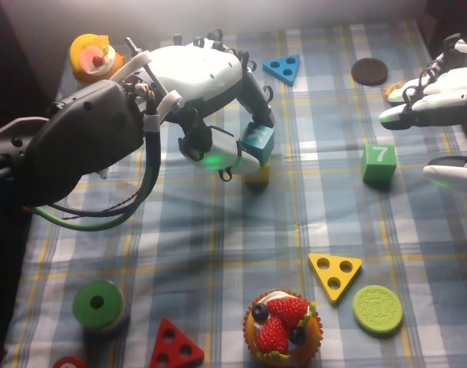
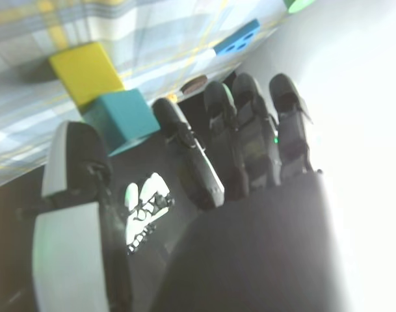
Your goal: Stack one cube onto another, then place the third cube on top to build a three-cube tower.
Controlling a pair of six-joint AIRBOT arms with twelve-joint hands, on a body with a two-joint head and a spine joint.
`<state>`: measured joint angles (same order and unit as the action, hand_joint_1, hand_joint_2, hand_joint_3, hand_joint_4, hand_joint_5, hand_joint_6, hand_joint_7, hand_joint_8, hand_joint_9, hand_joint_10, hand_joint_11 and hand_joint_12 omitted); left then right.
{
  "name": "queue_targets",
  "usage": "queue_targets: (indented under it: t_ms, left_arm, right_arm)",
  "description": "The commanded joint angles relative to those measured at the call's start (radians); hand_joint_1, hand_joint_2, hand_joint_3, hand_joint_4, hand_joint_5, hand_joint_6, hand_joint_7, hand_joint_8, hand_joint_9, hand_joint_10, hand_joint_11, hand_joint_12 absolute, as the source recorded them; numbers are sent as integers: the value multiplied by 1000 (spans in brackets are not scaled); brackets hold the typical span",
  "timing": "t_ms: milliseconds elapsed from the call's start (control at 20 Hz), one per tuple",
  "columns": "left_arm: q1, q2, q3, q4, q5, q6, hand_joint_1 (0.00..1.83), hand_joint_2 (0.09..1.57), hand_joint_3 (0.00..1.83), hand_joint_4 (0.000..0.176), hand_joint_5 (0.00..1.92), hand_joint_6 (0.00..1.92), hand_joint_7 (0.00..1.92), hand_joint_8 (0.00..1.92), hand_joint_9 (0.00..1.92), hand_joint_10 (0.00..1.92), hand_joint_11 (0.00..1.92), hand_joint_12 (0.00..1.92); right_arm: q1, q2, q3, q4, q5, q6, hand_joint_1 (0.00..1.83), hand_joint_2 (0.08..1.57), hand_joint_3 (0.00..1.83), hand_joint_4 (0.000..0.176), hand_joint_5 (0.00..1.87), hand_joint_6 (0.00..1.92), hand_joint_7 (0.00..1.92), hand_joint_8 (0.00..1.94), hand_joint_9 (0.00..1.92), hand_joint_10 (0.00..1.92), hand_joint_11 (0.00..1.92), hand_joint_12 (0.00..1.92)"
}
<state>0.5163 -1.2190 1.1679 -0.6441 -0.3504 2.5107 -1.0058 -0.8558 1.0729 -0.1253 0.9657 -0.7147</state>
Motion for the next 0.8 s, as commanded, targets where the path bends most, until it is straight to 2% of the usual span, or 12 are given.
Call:
queue_targets:
  t_ms: [0,50,100,150,200,250,300,400,500,600,750]
  left_arm:
    - [-5,-5,5,17,-87,-1,918,1005,0,153,919,4,525,0,379,3,0,459]
    - [-5,-5,5,17,-88,-1,926,1002,0,145,924,5,522,0,379,3,0,463]
    - [-5,-5,5,16,-88,-1,910,1011,3,148,917,1,509,0,367,0,0,456]
    - [-4,-4,3,12,-93,-1,899,1011,1,144,909,0,507,0,369,1,0,478]
    - [-2,-1,-2,10,-99,-1,890,997,1,146,855,0,501,1,372,0,0,558]
    - [2,5,-12,9,-110,-1,886,977,0,156,798,0,499,0,376,1,0,608]
    - [6,15,-27,9,-123,-1,844,971,0,172,670,0,463,0,363,0,0,574]
    - [19,37,-62,26,-164,-12,831,915,0,176,511,0,404,0,364,0,0,642]
    - [30,59,-89,55,-210,-61,815,882,0,176,336,0,295,0,325,0,0,609]
    - [39,91,-123,90,-263,-123,739,865,0,176,131,0,135,0,193,0,0,400]
    - [83,169,-204,152,-391,-240,672,834,0,176,50,2,57,1,109,0,0,162]
  right_arm:
    - [13,-2,3,21,116,5,607,1306,0,0,598,3,530,2,508,1,8,1193]
    - [13,-2,3,21,116,5,601,1307,0,0,597,2,531,2,510,2,11,1195]
    - [13,-2,3,21,116,5,587,1304,0,0,598,2,538,4,522,6,28,1200]
    - [13,-3,3,21,116,5,604,1305,0,0,599,2,537,3,520,5,30,1204]
    - [12,-3,2,21,116,6,617,1305,0,0,597,1,531,0,510,1,14,1224]
    - [12,-4,2,21,116,9,612,1310,1,0,590,0,521,0,495,0,2,1222]
    - [12,-4,2,21,116,12,634,1303,0,0,589,0,516,0,480,2,0,1202]
    - [13,-5,3,22,116,13,630,1296,0,0,579,1,508,1,472,1,0,1203]
    - [13,-5,3,24,116,13,629,1289,0,0,575,0,507,0,468,0,0,1172]
    - [13,-6,3,32,116,13,634,1278,0,0,563,0,500,0,457,0,0,1135]
    - [20,-25,15,52,116,13,618,1240,0,0,523,0,478,0,452,0,0,1096]
